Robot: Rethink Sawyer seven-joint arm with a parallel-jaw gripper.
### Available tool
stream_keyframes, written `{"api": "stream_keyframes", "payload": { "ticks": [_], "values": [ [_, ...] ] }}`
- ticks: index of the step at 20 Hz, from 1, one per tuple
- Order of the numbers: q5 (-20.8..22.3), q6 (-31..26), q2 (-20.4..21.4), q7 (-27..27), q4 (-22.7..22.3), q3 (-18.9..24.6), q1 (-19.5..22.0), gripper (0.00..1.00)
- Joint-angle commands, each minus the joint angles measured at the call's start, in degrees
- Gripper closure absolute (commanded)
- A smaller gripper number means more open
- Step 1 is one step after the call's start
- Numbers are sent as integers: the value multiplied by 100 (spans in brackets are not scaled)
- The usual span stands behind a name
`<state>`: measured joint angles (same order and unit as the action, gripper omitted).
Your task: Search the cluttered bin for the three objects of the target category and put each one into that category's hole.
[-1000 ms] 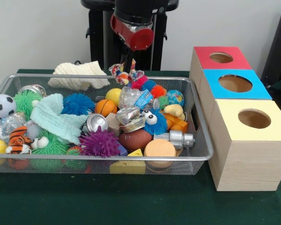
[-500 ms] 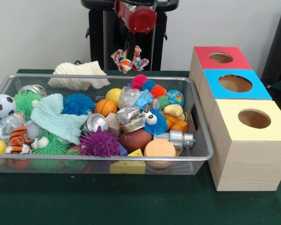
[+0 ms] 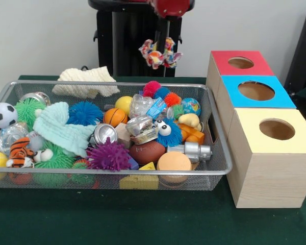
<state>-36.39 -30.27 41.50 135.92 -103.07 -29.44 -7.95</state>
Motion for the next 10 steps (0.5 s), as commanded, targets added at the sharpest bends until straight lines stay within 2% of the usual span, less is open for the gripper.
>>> {"api": "stream_keyframes", "payload": {
  "ticks": [1,10],
  "values": [
    [-317,-769,125,2172,-305,93,-275,100],
    [-283,-912,237,2671,-238,-134,-628,100]
  ]
}}
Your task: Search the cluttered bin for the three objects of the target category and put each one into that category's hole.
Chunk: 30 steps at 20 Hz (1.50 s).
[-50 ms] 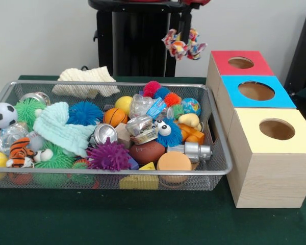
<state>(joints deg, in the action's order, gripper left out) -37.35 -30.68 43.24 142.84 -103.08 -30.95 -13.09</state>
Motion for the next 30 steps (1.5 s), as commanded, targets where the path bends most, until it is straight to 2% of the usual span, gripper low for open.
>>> {"api": "stream_keyframes", "payload": {
  "ticks": [1,3,7,16,20,30],
  "values": [
    [-193,-863,68,2010,-241,20,-125,100],
    [-106,-933,18,2020,-168,-41,-124,100],
    [250,-1559,-171,1984,157,-253,-19,100],
    [-107,-1375,-619,2574,515,-210,-129,100],
    [-122,-1473,-766,2800,742,-295,-165,100],
    [-128,-1339,-710,3057,616,-203,-271,100]
  ]
}}
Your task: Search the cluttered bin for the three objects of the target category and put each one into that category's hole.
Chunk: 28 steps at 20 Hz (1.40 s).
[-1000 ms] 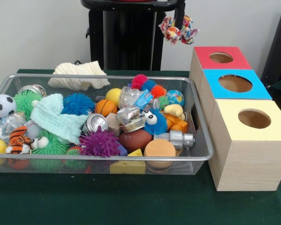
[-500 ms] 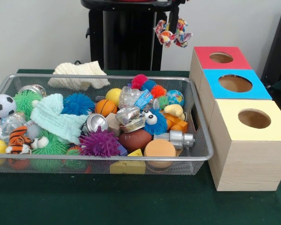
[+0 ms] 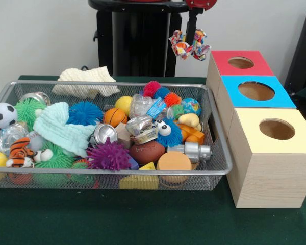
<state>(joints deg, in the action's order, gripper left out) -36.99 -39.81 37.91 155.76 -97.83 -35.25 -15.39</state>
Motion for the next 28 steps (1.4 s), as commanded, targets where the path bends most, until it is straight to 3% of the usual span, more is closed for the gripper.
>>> {"api": "stream_keyframes", "payload": {
  "ticks": [1,21,28],
  "values": [
    [-165,-399,-165,1787,64,237,-50,100],
    [-144,-640,-112,2001,218,155,-93,100],
    [-184,-1101,-280,2670,724,2,-323,100]
  ]
}}
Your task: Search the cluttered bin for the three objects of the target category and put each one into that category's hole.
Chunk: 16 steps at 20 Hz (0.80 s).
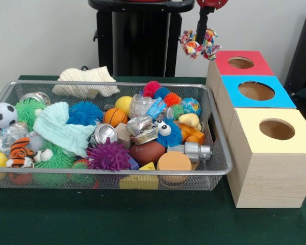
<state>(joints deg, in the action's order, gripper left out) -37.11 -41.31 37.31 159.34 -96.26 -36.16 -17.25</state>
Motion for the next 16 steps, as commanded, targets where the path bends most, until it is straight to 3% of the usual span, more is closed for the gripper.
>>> {"api": "stream_keyframes", "payload": {
  "ticks": [1,9,16],
  "values": [
    [-213,-943,-300,2442,644,94,-174,100],
    [-361,-942,-700,3182,1055,-24,-413,100],
    [-180,-1080,-765,3188,1180,-7,-349,100]
  ]
}}
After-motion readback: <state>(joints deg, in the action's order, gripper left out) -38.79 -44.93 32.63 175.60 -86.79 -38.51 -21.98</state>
